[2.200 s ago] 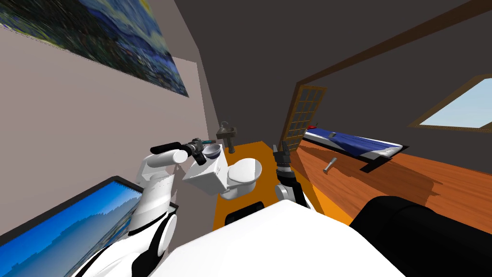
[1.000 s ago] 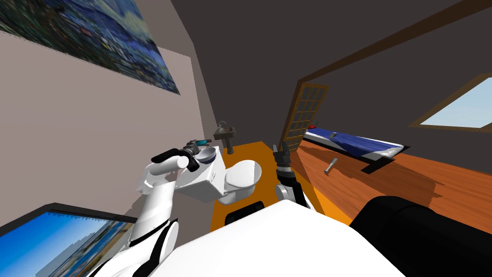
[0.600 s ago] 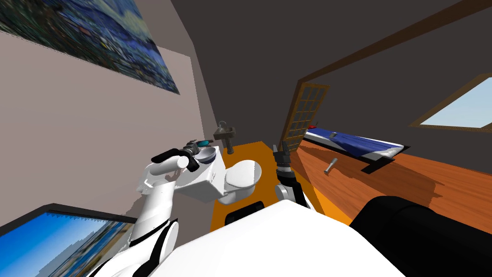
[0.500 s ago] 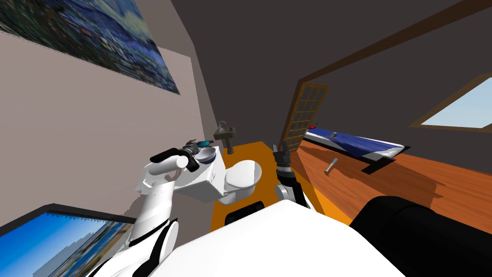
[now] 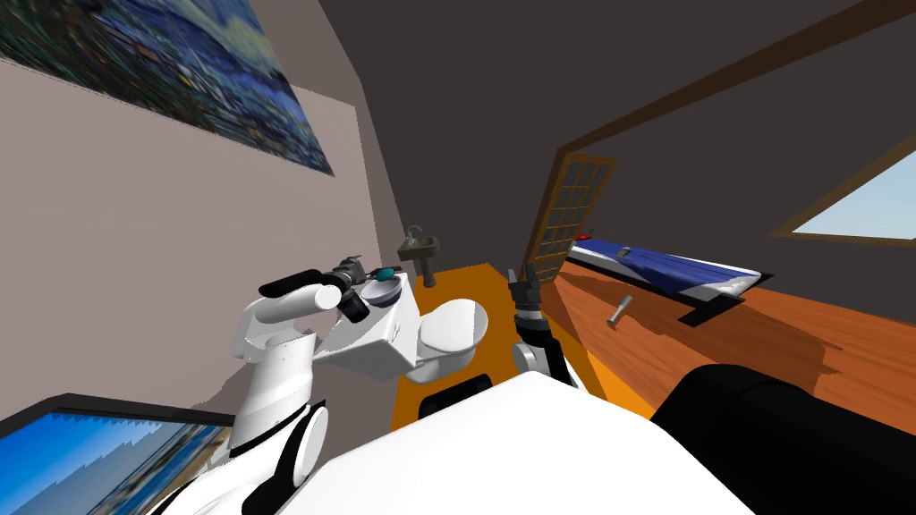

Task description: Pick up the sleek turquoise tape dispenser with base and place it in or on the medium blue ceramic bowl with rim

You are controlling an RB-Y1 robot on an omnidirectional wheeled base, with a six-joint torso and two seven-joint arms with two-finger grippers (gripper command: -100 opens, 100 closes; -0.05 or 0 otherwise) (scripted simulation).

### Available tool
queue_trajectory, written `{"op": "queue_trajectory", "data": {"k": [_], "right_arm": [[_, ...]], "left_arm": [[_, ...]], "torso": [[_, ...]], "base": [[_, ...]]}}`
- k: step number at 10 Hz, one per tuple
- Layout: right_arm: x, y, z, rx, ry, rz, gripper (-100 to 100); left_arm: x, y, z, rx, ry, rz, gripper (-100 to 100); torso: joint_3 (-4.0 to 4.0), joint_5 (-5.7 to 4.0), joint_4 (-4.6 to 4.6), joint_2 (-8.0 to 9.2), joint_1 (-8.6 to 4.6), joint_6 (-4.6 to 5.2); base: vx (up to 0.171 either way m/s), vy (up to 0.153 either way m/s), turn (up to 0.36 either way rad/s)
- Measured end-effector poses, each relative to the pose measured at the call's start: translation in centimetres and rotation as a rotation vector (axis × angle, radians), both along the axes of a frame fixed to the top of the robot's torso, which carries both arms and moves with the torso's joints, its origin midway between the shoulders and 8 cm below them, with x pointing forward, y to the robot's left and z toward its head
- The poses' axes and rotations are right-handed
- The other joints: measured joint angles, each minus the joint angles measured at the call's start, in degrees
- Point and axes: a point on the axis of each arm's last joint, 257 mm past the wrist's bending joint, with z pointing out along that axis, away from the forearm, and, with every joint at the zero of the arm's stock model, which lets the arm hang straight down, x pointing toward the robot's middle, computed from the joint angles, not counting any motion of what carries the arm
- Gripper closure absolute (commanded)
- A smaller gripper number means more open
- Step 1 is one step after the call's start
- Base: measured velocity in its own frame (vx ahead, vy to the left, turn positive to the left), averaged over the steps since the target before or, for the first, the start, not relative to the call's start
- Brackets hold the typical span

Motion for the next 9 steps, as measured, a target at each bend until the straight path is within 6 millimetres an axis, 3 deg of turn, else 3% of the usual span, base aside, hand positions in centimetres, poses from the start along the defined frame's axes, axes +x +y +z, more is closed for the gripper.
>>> {"op": "queue_trajectory", "data": {"k": [3,4,9], "right_arm": [[0.00,0.00,0.00,0.000,0.000,0.000,0],[0.00,0.00,0.00,0.000,0.000,0.000,0],[0.00,0.00,0.00,0.000,0.000,0.000,0]], "left_arm": [[-0.71,0.01,1.29,0.001,0.004,-0.002,-100],[-0.76,0.01,1.29,0.001,0.007,-0.002,0],[-0.76,0.01,1.29,0.001,0.006,-0.002,0]], "torso": [[0.01,0.00,0.01,0.02,0.02,-0.01],[0.03,0.01,0.00,0.06,0.04,0.00],[0.07,0.01,0.02,0.13,0.05,0.00]], "base": [[0.024,-0.006,0.007],[0.000,0.000,0.000],[0.000,0.000,0.000]]}}
